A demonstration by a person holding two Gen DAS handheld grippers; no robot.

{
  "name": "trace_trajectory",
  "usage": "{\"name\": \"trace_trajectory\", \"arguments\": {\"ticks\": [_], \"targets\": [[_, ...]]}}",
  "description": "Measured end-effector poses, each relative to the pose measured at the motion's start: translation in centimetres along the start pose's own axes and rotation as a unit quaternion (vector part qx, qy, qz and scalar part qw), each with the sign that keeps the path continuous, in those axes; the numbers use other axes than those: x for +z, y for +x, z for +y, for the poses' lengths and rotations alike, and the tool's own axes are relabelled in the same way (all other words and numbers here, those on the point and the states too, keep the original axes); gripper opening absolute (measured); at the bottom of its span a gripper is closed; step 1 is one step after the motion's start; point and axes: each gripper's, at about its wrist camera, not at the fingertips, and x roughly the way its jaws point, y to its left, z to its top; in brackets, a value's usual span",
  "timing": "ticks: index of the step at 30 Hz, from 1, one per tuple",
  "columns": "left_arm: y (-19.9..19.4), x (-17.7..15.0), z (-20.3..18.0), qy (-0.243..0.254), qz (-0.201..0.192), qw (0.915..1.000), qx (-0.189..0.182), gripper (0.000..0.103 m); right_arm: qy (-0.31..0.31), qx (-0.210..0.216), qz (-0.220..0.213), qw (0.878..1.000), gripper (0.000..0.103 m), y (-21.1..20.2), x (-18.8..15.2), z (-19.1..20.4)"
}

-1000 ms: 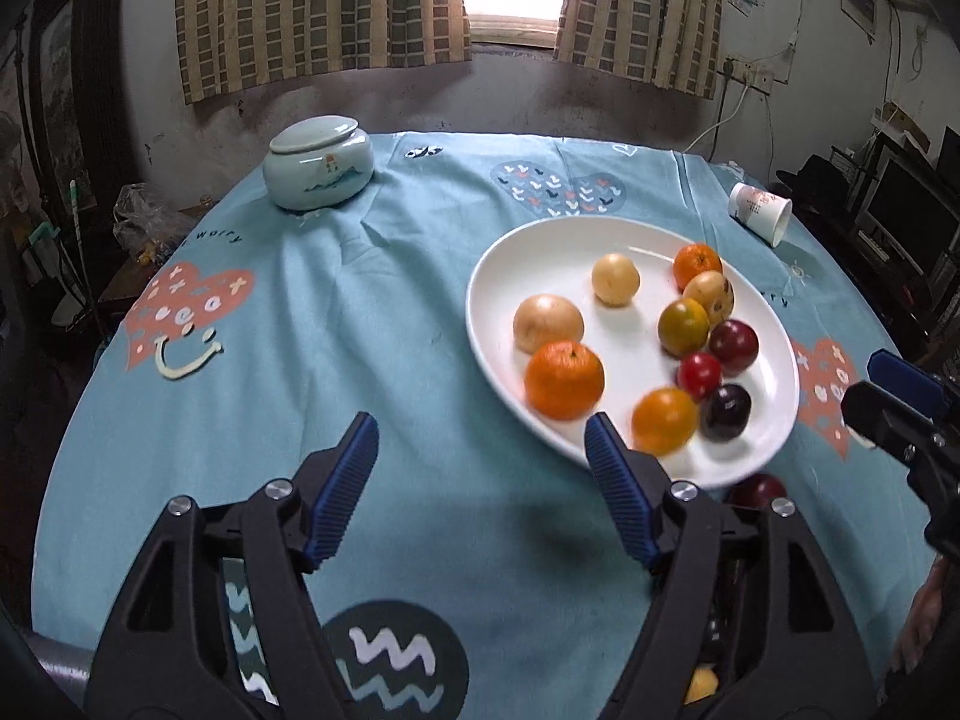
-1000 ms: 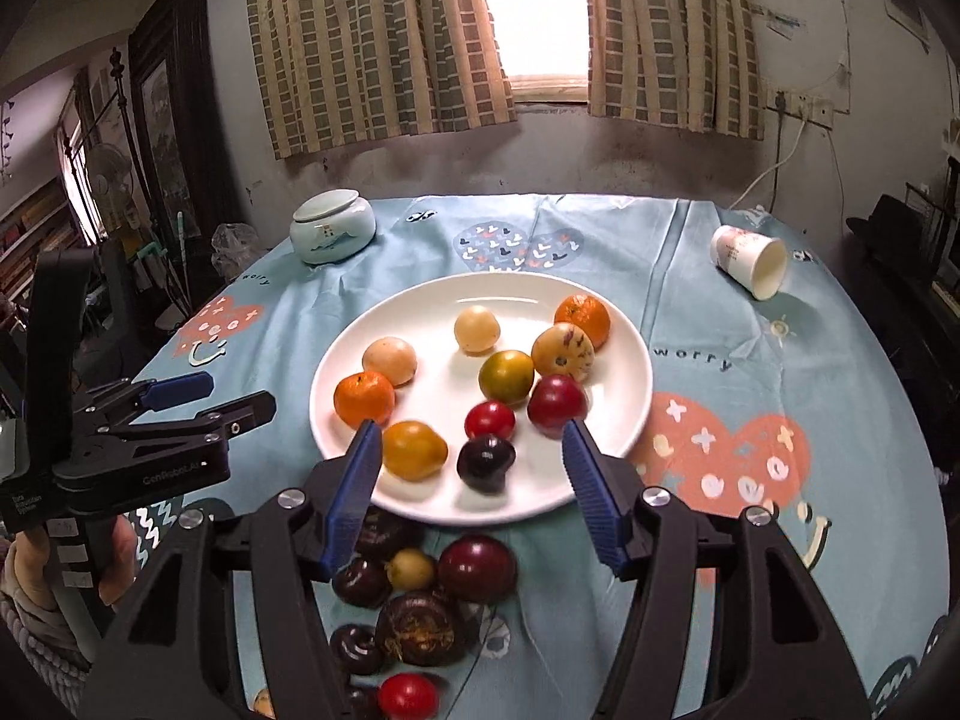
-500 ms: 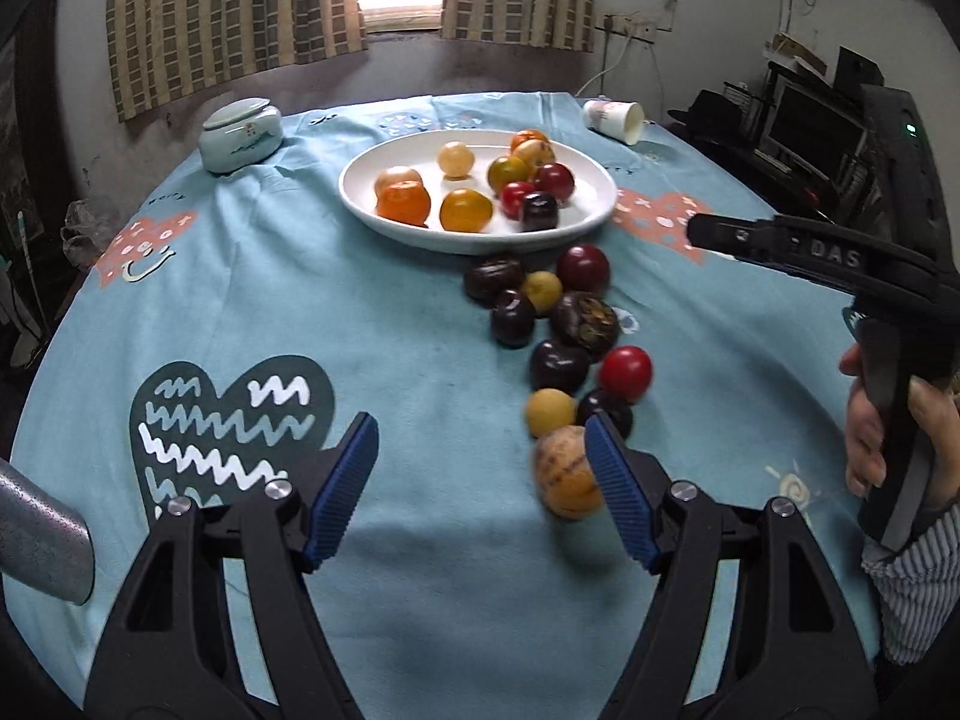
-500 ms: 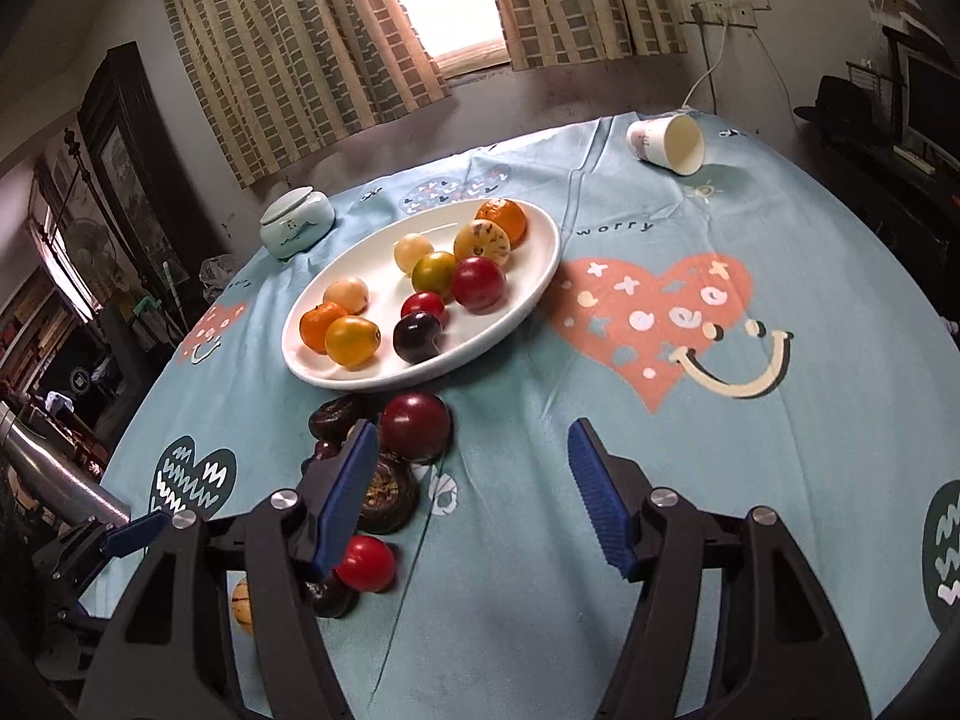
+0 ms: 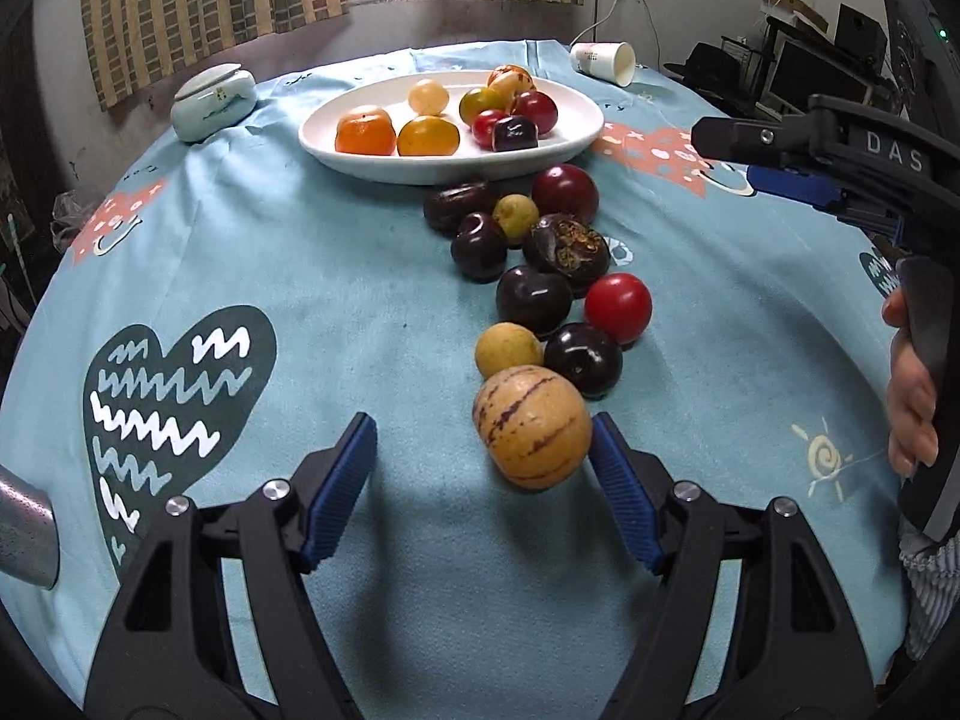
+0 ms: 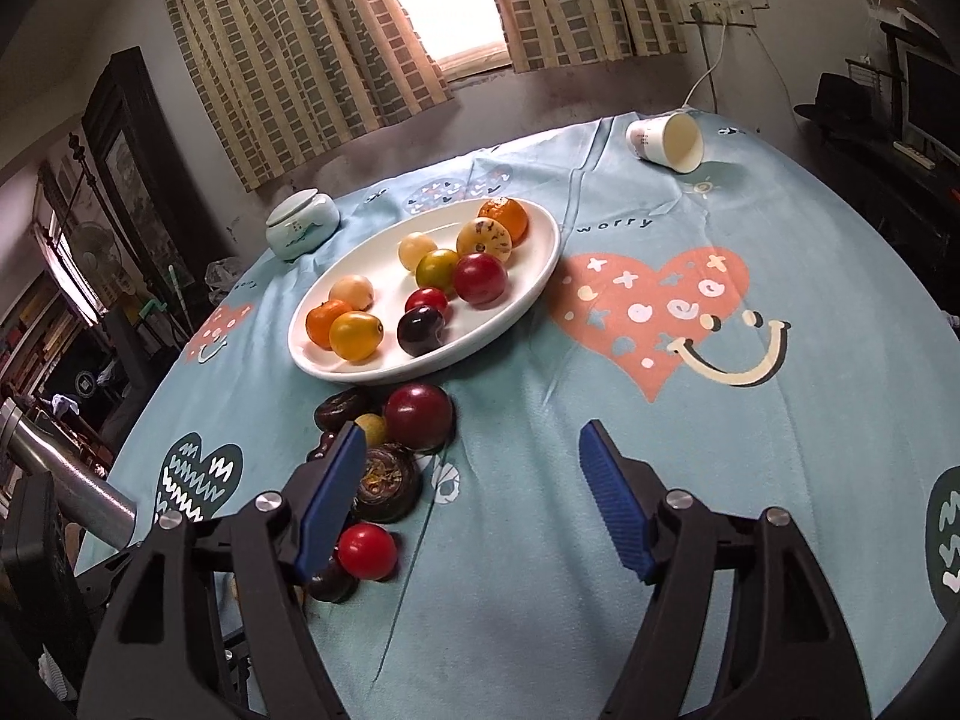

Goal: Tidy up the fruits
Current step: 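Withdraw both open tools from the plate toward the fruit cluster, then close the left tool around a striped yellow melon, then grasp a red tomato with the right tool while the left tool holds the melon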

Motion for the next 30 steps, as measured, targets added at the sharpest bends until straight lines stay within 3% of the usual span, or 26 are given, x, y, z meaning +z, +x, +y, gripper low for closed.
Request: {"name": "trace_trajectory", "arguments": {"ticks": [2, 3, 5, 11, 16, 20, 23, 30], "targets": [[0.1, 0.0, 0.0, 0.001, 0.001, 1.0000, -0.006, 0.071, -0.001, 0.000, 0.002, 1.000, 0.074, 0.1, -0.1, 0.1], [0.2, 0.0, -0.1, 0.001, 0.003, 0.9999, -0.011, 0.064, -0.002, 0.000, 0.003, 1.000, 0.074, 0.1, 0.0, 0.1], [0.6, 0.1, -0.1, 0.002, 0.010, 0.9995, -0.031, 0.040, -0.005, -0.001, 0.005, 1.000, 0.074, 0.3, -0.1, 0.3], [0.8, 0.2, 0.2, -0.009, 0.011, 0.9991, -0.040, 0.038, -0.037, 0.004, 0.032, 0.999, 0.074, 1.2, -0.9, 1.7], [0.0, 0.6, 2.6, -0.040, -0.011, 0.9991, 0.010, 0.037, -0.089, 0.008, 0.066, 0.994, 0.074, 2.6, -2.4, 3.9], [-0.5, 0.9, 4.6, -0.057, -0.024, 0.9968, 0.051, 0.037, -0.119, 0.008, 0.085, 0.989, 0.067, 3.6, -3.3, 5.1], [-0.2, 0.9, 5.5, -0.072, -0.020, 0.9960, 0.048, 0.037, -0.125, 0.013, 0.103, 0.987, 0.051, 4.3, -3.9, 5.5], [0.1, 1.0, 5.8, -0.074, -0.016, 0.9962, 0.042, 0.037, -0.114, 0.019, 0.103, 0.988, 0.049, 4.6, -4.1, 5.4]]}}
